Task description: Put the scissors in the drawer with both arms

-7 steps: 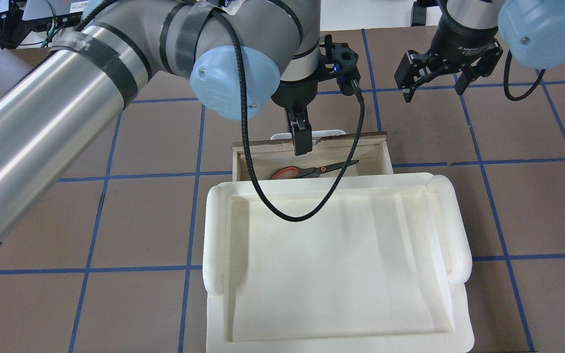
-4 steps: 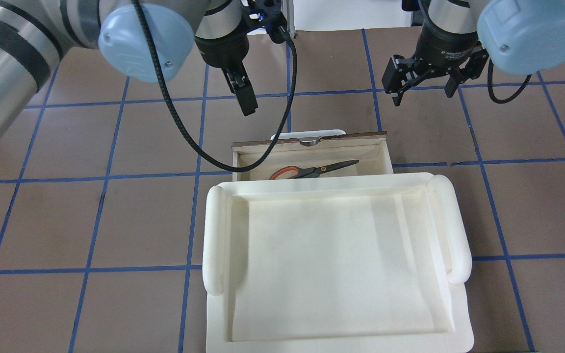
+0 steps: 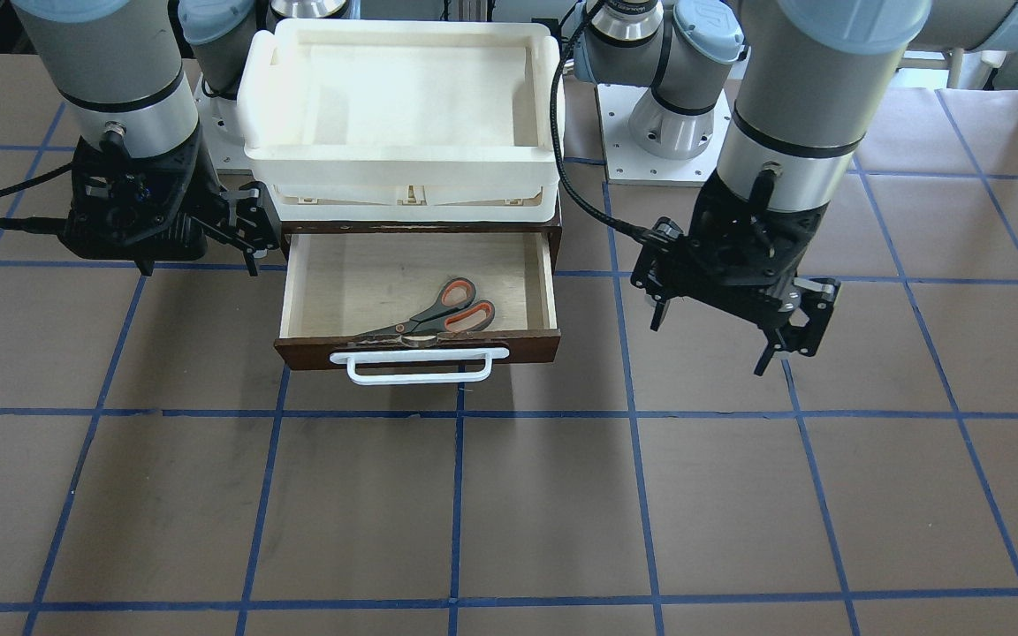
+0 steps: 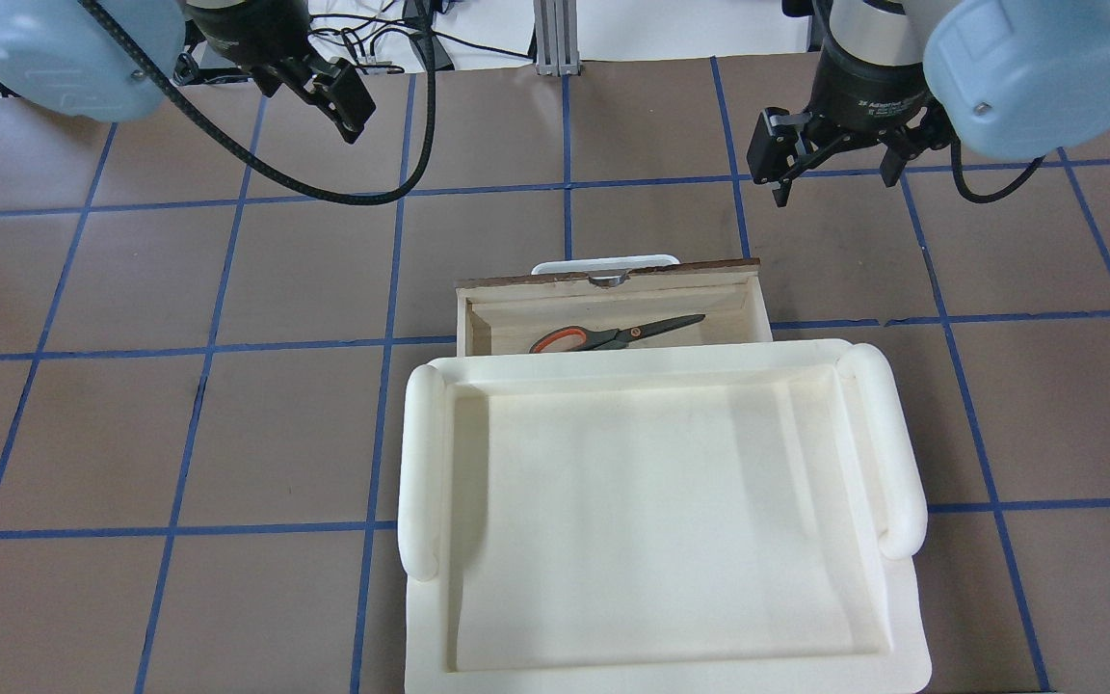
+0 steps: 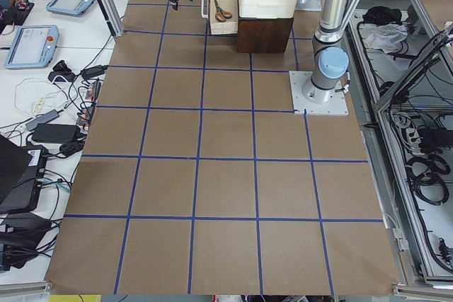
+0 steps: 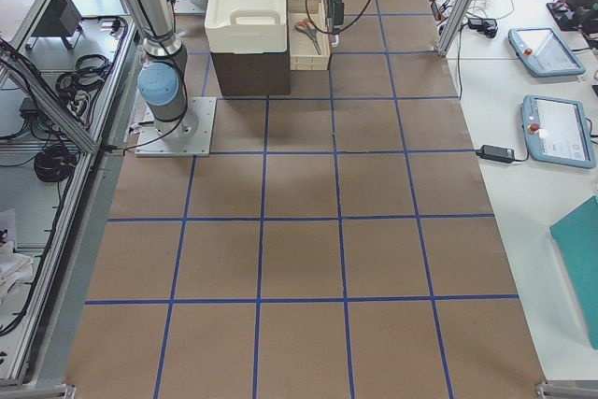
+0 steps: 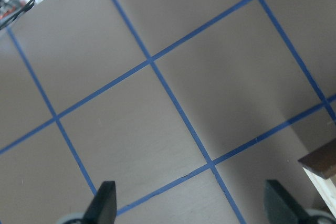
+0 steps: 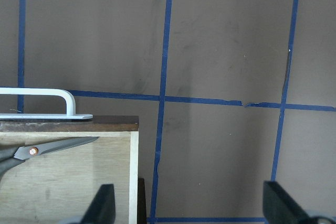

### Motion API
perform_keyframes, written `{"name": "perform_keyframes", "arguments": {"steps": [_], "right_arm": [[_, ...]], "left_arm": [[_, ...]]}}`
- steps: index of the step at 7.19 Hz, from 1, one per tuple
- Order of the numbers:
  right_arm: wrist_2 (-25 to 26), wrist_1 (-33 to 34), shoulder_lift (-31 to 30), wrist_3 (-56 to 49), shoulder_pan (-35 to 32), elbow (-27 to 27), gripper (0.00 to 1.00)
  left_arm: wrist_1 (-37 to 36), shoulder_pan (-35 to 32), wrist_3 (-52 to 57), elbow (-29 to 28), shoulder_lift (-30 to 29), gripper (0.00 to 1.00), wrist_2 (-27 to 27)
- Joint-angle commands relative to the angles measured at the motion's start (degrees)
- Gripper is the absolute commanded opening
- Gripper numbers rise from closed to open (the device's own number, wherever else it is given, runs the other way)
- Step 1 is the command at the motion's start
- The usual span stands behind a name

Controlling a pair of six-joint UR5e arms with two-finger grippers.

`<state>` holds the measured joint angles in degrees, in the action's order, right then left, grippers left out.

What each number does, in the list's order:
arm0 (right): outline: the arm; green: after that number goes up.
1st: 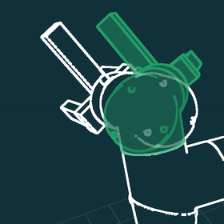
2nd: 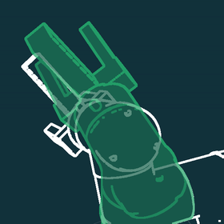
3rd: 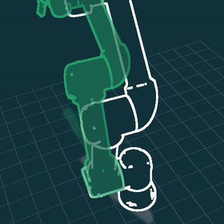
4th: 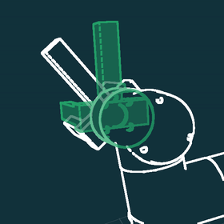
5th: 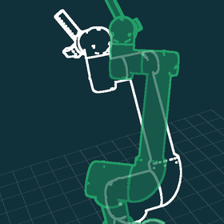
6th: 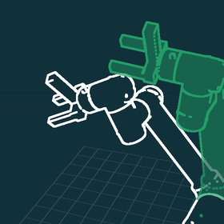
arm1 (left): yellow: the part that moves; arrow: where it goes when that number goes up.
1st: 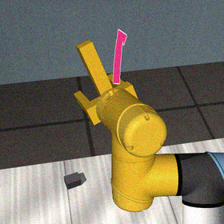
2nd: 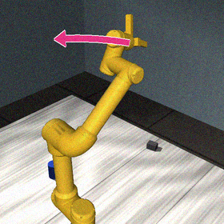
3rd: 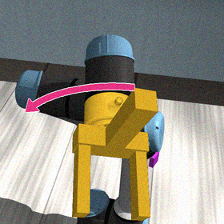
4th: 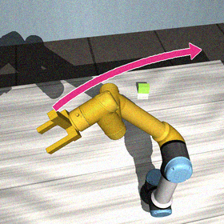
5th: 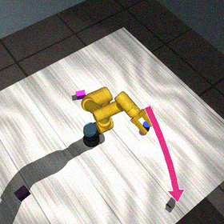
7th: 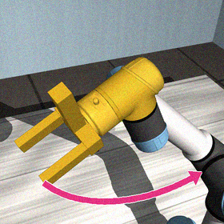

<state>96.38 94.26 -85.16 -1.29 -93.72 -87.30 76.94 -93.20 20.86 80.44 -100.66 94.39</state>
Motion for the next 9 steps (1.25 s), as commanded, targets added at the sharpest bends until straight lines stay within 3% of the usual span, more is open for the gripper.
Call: {"name": "perform_keyframes", "arguments": {"steps": [1, 3, 5, 6, 7, 9], "right_arm": [[-0.14, 0.05, -0.01, 0.77, -1.29, -0.24, 1.00], [-0.23, 0.31, 0.08, -1.23, -0.94, 0.11, 1.00], [-3.46, 2.60, -0.01, -2.13, -0.24, 0.37, 1.00], [-3.57, 2.60, -0.10, -3.96, 0.20, 0.46, 1.00], [-5.05, 2.68, -0.10, -5.46, 0.64, 0.81, 1.00], [-8.23, 2.34, -0.10, -5.65, 2.48, 1.25, 1.00]], "left_arm": [[-3.00, 0.65, -20.29, 6.02, 4.31, 1.00, 1.59], [-3.99, 3.79, -26.47, 9.64, 7.40, 1.00, -0.68], [-0.67, 5.74, -28.49, 7.99, 9.34, 1.00, -3.16], [4.48, 4.79, -35.03, 8.24, 10.91, 1.00, -3.25], [6.36, 4.17, -34.92, 9.20, 12.67, 1.00, -3.60], [6.29, 2.15, -34.58, 12.01, 14.26, 1.00, -3.17]]}}
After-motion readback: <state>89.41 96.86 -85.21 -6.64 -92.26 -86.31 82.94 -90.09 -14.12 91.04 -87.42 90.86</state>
